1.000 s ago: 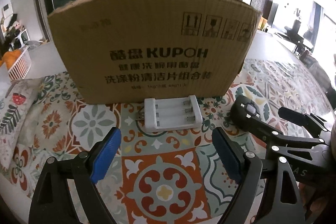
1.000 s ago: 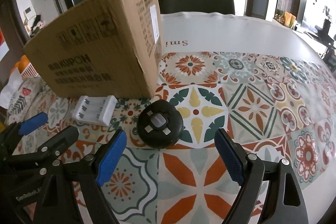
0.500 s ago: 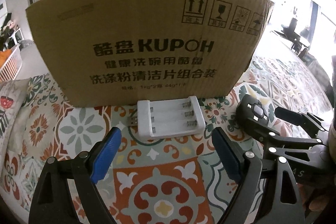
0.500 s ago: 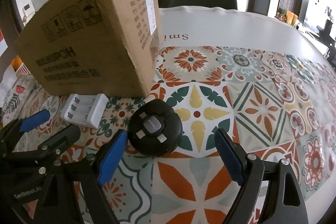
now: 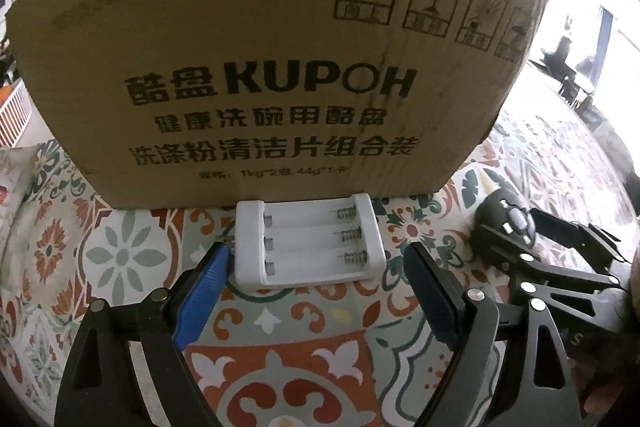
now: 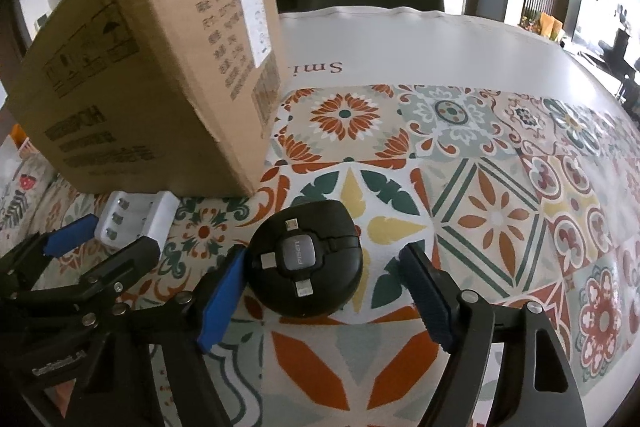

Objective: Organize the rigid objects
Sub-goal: 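Grasp the white battery charger with the left gripper while the right gripper grasps the black puck, then lift and carry the charger with the left gripper while the right gripper carries the puck to the box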

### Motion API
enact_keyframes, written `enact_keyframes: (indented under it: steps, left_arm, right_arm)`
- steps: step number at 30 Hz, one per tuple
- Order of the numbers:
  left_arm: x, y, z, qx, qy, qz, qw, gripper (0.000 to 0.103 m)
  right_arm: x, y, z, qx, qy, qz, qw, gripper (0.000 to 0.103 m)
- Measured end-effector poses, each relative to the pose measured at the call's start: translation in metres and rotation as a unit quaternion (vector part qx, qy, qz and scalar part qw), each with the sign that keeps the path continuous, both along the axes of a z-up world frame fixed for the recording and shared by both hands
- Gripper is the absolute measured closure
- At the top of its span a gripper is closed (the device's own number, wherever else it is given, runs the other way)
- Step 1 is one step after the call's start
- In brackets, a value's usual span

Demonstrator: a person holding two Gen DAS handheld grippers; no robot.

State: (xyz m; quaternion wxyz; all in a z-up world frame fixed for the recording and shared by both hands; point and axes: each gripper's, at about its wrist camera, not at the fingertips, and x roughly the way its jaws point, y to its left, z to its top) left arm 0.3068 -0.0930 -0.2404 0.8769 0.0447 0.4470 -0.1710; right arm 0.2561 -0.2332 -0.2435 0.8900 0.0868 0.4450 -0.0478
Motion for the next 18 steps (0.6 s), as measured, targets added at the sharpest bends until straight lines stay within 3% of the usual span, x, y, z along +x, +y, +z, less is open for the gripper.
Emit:
enact_keyframes:
  steps: [7,12,18]
  left_arm:
    - [0.009,-0.020,-0.008,0.027,-0.013,0.005,0.9995,0.026]
    - [0.010,-0.022,-0.010,0.019,-0.015,0.010,0.9997,0.027]
    - [0.006,-0.018,-0.008,0.009,-0.012,0.011,0.9998,0.027]
  right_arm:
    - [0.001,-0.002,-0.003,0.002,-0.012,0.009,1.000,0.033]
    - [0.001,0.005,-0.004,-0.005,-0.016,0.021,1.000,0.046]
    - [0.004,0.006,-0.006,-0.001,-0.019,0.016,1.000,0.046]
